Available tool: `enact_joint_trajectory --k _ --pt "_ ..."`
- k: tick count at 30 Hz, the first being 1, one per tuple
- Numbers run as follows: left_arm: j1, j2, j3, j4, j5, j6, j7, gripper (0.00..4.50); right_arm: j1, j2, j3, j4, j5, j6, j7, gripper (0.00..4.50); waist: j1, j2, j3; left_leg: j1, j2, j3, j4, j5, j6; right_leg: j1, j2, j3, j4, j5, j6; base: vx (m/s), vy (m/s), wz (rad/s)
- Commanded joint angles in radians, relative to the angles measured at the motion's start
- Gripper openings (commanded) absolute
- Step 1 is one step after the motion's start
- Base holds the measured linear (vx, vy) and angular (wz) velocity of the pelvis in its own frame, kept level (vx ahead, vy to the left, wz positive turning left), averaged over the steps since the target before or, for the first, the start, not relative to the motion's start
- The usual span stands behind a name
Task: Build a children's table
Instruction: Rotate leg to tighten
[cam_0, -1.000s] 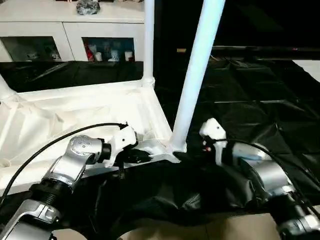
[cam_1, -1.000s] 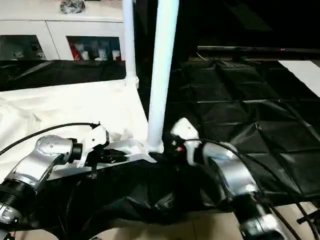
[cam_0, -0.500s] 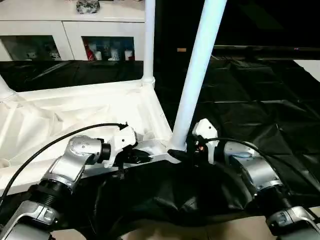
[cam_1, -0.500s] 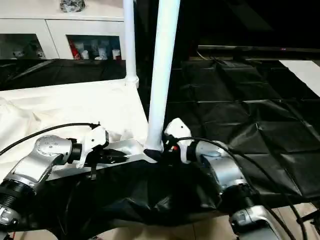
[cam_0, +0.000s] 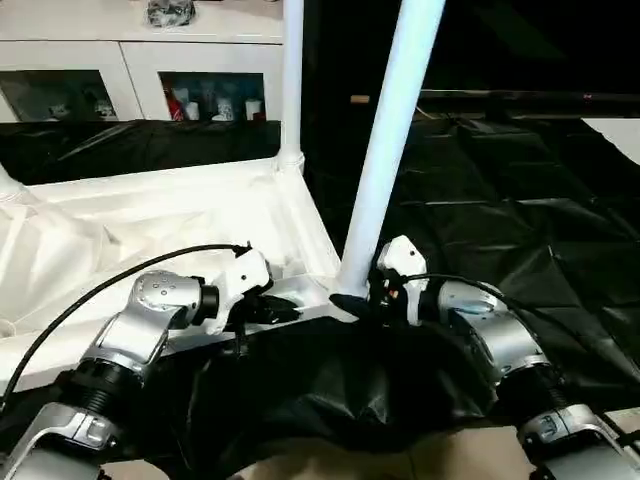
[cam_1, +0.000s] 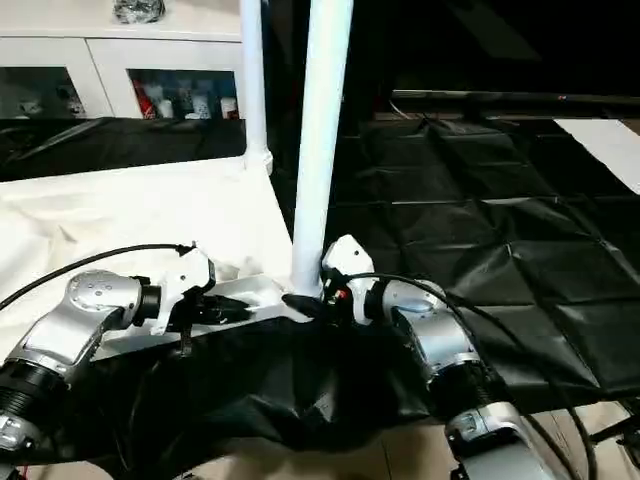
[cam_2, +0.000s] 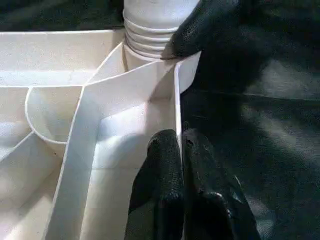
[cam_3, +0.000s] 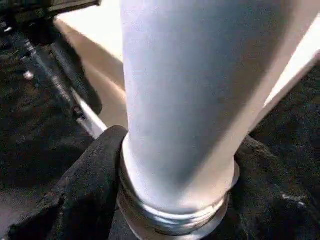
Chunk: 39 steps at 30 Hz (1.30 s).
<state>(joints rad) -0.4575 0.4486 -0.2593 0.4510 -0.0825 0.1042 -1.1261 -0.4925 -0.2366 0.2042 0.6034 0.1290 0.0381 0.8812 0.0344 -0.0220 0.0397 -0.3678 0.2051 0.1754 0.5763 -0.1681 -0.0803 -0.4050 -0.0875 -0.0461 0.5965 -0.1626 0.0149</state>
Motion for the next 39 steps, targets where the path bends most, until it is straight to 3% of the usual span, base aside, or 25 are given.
enact_joint_trajectory --k 1,5,8,9,12,17,19,23,25,31,32,34,35,39 --pt "-0.009 -0.064 0.019 0.04 -0.032 -0.012 0.065 0.0 -0.008 0.045 -0.044 0.047 0.017 0.01 -0.122 2.75 0.006 -0.006 -0.051 0.01 0.018 0.0 -0.074 -0.335 0.0 0.028 -0.043 0.03 -0.079 -0.409 -0.178 0.0 0.0 0.0" --pt "-0.074 -0.143 0.011 0.135 0.03 -0.002 0.213 0.0 -0.023 0.148 -0.078 0.117 -0.006 -0.008 -0.329 2.74 0.004 -0.005 -0.051 0.013 0.016 -0.002 -0.075 -0.353 -0.019 0.026 -0.042 0.029 -0.08 -0.415 -0.175 0.0 0.0 0.0" --pt "-0.135 -0.221 0.003 0.192 0.072 0.012 0.318 0.0 -0.061 0.236 -0.081 0.167 -0.057 -0.015 -0.515 2.74 0.007 -0.006 -0.05 0.013 0.014 -0.002 -0.075 -0.364 -0.023 0.024 -0.045 0.029 -0.088 -0.465 -0.15 0.0 0.0 0.0" --pt "-0.137 -0.224 0.002 0.194 0.073 0.012 0.32 0.0 -0.062 0.239 -0.081 0.168 -0.058 -0.015 -0.521 2.74 0.007 -0.005 -0.05 0.017 0.013 -0.003 -0.075 -0.371 -0.032 0.019 -0.045 0.028 -0.089 -0.481 -0.144 0.0 0.0 0.0" --pt "-0.151 -0.255 -0.022 0.201 0.092 0.003 0.314 0.0 -0.082 0.268 -0.076 0.186 -0.065 -0.04 -0.52 2.74 0.011 -0.007 -0.052 0.011 0.015 -0.005 -0.077 -0.372 -0.02 0.025 -0.046 0.028 -0.09 -0.47 -0.13 0.0 0.0 0.0" --pt "-0.14 -0.235 -0.077 0.21 0.144 -0.005 0.261 0.0 -0.086 0.259 -0.096 0.19 -0.062 -0.059 -0.504 2.74 0.012 -0.005 -0.051 0.01 0.016 -0.003 -0.078 -0.373 -0.011 0.024 -0.044 0.028 -0.089 -0.431 -0.141 0.0 0.0 0.0" --pt "-0.137 -0.23 -0.076 0.21 0.146 -0.003 0.258 0.0 -0.083 0.253 -0.104 0.181 -0.054 -0.057 -0.494 3.3 0.012 -0.006 -0.05 0.01 0.016 -0.004 -0.079 -0.385 -0.012 0.024 -0.044 0.028 -0.09 -0.447 -0.137 0.0 0.0 0.0" --pt "-0.127 -0.207 -0.075 0.2 0.159 0.009 0.248 0.0 -0.061 0.216 -0.108 0.118 -0.039 -0.042 -0.436 3.53 0.015 -0.008 -0.052 0.01 0.018 -0.004 -0.08 -0.382 -0.009 0.025 -0.044 0.029 -0.088 -0.429 -0.14 0.0 0.0 0.0" --pt "-0.124 -0.196 -0.079 0.191 0.168 0.024 0.248 0.0 -0.043 0.185 -0.094 0.069 -0.043 -0.024 -0.4 3.87 0.019 -0.009 -0.053 0.008 0.019 -0.003 -0.08 -0.356 -0.006 0.028 -0.043 0.029 -0.083 -0.387 -0.151 0.0 0.0 0.0" --pt "-0.127 -0.193 -0.055 0.191 0.15 0.07 0.223 0.0 -0.021 0.142 -0.098 0.01 -0.027 -0.006 -0.336 3.87 0.023 -0.01 -0.051 0.007 0.018 -0.001 -0.08 -0.347 -0.002 0.03 -0.044 0.03 -0.083 -0.379 -0.162 0.0 0.0 0.0" --pt "-0.129 -0.19 -0.057 0.194 0.155 0.072 0.226 0.27 -0.018 0.138 -0.097 0.006 -0.028 -0.003 -0.328 3.91 0.022 -0.011 -0.051 0.007 0.018 -0.001 -0.08 -0.351 -0.003 0.029 -0.044 0.029 -0.084 -0.388 -0.159 0.0 0.0 0.0" --pt "-0.134 -0.182 -0.064 0.199 0.162 0.083 0.223 0.27 -0.013 0.128 -0.093 -0.002 -0.038 0.001 -0.313 3.91 0.023 -0.011 -0.05 0.009 0.018 -0.002 -0.08 -0.358 -0.003 0.028 -0.044 0.029 -0.086 -0.409 -0.15 0.0 0.0 0.0" --pt "-0.137 -0.177 -0.066 0.201 0.166 0.094 0.224 0.58 -0.011 0.124 -0.093 -0.002 -0.041 0.002 -0.31 3.92 0.021 -0.012 -0.049 0.008 0.018 -0.002 -0.081 -0.366 -0.004 0.027 -0.044 0.029 -0.088 -0.422 -0.145 0.0 0.0 0.0" --pt "-0.14 -0.17 -0.069 0.199 0.173 0.107 0.232 0.84 -0.006 0.119 -0.096 -0.015 -0.039 0.015 -0.303 3.92 0.019 -0.013 -0.048 0.008 0.018 -0.004 -0.082 -0.374 -0.007 0.025 -0.045 0.029 -0.09 -0.444 -0.137 0.0 0.0 0.0"
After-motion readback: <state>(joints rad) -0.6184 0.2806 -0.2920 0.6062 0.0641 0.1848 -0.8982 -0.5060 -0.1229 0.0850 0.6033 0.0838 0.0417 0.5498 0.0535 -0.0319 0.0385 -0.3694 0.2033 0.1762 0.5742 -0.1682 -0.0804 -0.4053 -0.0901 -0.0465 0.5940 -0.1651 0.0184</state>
